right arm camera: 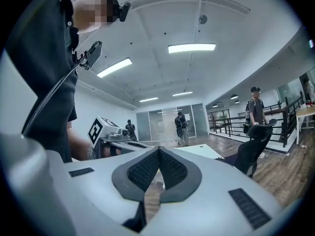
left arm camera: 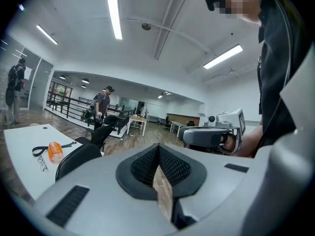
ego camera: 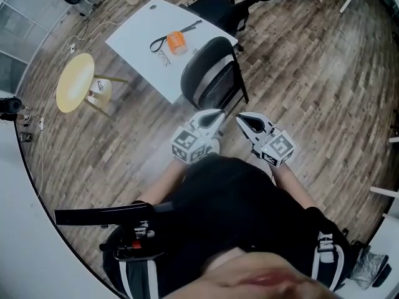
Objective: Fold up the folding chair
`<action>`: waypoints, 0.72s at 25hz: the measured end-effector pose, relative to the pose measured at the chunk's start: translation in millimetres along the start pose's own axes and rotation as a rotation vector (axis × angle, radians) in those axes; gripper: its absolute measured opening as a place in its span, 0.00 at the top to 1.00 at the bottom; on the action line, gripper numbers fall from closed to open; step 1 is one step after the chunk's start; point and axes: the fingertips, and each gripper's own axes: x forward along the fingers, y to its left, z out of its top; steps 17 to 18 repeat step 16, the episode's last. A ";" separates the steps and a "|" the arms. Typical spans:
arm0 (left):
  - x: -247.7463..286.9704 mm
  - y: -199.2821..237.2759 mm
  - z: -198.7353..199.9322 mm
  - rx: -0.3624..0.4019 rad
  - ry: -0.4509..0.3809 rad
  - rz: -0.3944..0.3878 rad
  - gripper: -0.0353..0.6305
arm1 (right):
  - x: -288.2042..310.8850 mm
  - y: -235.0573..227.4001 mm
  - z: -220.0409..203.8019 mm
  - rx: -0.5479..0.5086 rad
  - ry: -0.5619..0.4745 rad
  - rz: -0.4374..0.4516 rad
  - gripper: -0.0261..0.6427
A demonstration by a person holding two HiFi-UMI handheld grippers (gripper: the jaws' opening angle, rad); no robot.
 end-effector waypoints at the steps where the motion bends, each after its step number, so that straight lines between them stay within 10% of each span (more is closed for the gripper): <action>1: -1.5 -1.0 -0.1 0.001 -0.001 0.001 0.94 | 0.6 1.7 0.5 -0.005 0.002 0.004 0.95; 18: -8.9 -5.9 2.2 0.025 -0.003 0.006 0.94 | 1.0 3.7 0.3 0.009 0.004 -0.003 0.95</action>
